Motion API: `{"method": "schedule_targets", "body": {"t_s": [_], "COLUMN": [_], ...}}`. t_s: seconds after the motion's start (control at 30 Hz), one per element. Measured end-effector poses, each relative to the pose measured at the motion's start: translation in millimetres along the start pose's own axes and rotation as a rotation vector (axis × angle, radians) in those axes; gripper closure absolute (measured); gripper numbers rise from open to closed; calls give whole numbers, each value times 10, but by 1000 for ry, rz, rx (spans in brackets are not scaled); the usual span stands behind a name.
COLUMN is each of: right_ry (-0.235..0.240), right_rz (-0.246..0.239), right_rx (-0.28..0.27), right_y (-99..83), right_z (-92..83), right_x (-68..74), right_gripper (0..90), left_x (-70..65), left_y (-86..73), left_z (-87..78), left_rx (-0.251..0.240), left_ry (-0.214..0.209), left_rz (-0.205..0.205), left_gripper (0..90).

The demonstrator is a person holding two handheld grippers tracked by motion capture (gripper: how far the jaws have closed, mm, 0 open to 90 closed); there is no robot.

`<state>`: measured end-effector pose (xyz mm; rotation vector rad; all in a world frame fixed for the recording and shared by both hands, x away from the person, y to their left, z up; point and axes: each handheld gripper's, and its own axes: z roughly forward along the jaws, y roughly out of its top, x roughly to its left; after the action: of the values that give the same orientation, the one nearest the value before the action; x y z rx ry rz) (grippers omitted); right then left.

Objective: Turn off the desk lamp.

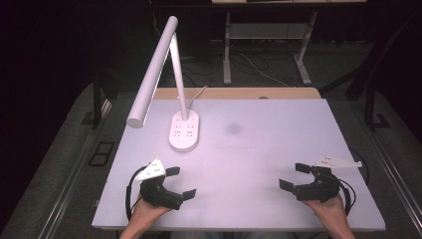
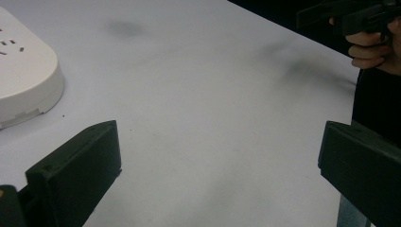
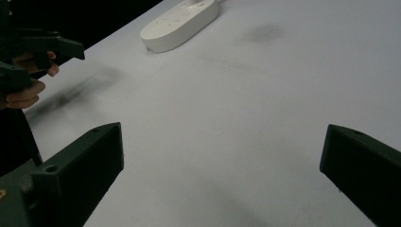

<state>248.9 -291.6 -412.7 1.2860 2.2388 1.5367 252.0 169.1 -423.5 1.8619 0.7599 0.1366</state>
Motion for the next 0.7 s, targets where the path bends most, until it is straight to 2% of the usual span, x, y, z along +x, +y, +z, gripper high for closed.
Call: {"method": "schedule_targets", "body": {"t_s": [0.7], "right_ry": [7], "right_rz": [-12], "right_rx": [40], "right_y": [5], "right_z": [22], "right_x": [29], "right_gripper": [4], "left_x": [3], "left_y": [-6], "left_z": [-20], "left_rx": [2], "left_ry": [-7], "left_rz": [-2], "left_gripper": [0]}}
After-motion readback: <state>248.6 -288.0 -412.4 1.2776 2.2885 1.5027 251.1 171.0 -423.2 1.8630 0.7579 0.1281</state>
